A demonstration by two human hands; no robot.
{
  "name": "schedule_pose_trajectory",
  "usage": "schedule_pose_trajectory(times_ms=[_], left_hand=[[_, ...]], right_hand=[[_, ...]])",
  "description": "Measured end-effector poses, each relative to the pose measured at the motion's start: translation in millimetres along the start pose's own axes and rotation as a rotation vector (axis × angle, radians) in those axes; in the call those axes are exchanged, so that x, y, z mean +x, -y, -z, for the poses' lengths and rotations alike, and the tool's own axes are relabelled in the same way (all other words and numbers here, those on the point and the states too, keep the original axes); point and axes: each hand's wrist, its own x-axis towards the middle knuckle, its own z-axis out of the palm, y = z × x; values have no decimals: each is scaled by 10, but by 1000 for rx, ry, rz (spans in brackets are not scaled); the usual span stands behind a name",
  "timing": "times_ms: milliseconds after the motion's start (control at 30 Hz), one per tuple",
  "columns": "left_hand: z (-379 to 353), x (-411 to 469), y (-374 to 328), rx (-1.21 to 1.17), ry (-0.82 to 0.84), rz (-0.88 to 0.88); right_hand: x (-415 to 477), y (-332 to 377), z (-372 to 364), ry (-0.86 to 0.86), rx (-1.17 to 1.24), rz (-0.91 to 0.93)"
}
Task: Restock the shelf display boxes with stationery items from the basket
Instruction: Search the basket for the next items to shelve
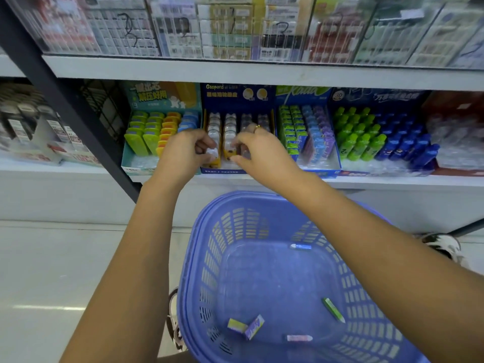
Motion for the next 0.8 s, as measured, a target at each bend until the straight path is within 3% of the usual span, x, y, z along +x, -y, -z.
schedule_pose_trajectory(times_ms=[100,200,267,333,400,500,667,800], left_hand=[[-24,-101,-115,183,-98,-78],[-158,-261,-506,56,-85,-166],[-436,-397,-768,49,183,-193],[-846,-579,-891,111,566,-133],[-1282,-797,-806,217,901,-32],[-1781,-1134,-440,421,1272,13],[-2152,-1401,41,739,1585,24],[-2246,-1496,170,747,1674,37]], right_hand=[[-504,-203,-77,89,90,-16],[-949,-582,-322,379,2,-175],[-1205,-855,-531,592,-58,-330],[-1423,-1110,-742,781,-151,-447],[-1630,-1346,-931,905,-201,-536],[-1890,-1564,-1126,1046,-205,-599],[-1948,-1312,-1513,964,155,-397],[-1916,-864,-1944,1120,257,-232]])
